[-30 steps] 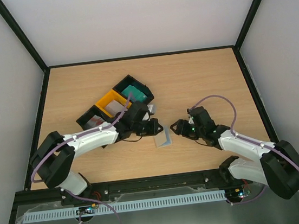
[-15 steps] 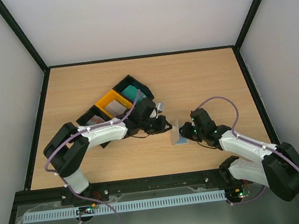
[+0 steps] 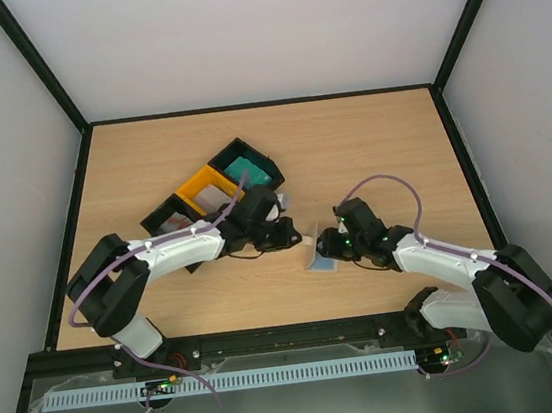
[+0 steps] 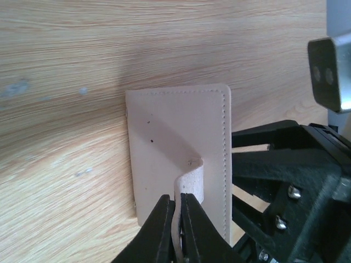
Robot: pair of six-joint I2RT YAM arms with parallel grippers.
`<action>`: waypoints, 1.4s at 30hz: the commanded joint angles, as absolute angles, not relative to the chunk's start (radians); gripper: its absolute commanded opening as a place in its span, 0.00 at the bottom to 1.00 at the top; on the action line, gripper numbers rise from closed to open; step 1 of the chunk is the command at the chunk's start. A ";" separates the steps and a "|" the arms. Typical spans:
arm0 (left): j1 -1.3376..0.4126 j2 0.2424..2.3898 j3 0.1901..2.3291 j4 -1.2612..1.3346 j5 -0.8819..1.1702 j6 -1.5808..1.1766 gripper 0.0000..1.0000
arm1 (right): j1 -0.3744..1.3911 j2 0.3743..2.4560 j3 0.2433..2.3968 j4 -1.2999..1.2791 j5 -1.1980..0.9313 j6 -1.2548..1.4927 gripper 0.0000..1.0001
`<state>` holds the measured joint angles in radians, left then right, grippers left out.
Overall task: Put the credit cards into the card holder
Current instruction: Open the card holder at the center of the board.
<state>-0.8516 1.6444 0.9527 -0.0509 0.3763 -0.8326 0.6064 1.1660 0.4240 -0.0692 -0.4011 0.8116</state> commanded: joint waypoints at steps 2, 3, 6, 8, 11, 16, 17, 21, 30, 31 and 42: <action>-0.835 1.592 0.901 -0.142 0.301 -0.809 0.10 | 0.686 1.234 0.495 -0.022 -0.364 0.812 0.33; -0.834 1.584 0.895 -0.148 0.289 -0.811 0.12 | 0.698 1.253 0.505 -0.023 -0.350 0.814 0.33; -0.830 1.558 0.863 -0.152 0.273 -0.818 0.16 | 0.731 1.309 0.543 -0.024 -0.313 0.820 0.33; -0.824 1.544 0.843 -0.152 0.268 -0.822 0.17 | 0.759 1.339 0.570 -0.025 -0.293 0.825 0.33; -0.813 1.522 0.814 -0.152 0.258 -0.829 0.17 | 0.792 1.374 0.612 -0.013 -0.281 0.830 0.34; -0.789 1.474 0.781 -0.186 0.207 -0.833 0.29 | 0.832 1.459 0.657 -0.011 -0.261 0.835 0.38; -0.785 1.461 0.780 -0.198 0.198 -0.832 0.32 | 0.839 1.475 0.665 -0.011 -0.257 0.836 0.38; -0.778 1.398 0.780 -0.248 0.155 -0.832 0.40 | 0.868 1.539 0.713 -0.024 -0.237 0.830 0.38; -0.775 1.265 0.769 -0.252 0.152 -0.856 0.42 | 0.897 1.618 0.776 -0.067 -0.202 0.839 0.42; -0.775 1.260 0.761 -0.230 0.168 -0.856 0.41 | 0.897 1.620 0.775 -0.069 -0.197 0.844 0.42; -0.773 1.443 0.717 -0.061 0.264 -0.842 0.22 | 0.898 1.607 0.733 -0.067 -0.158 0.893 0.41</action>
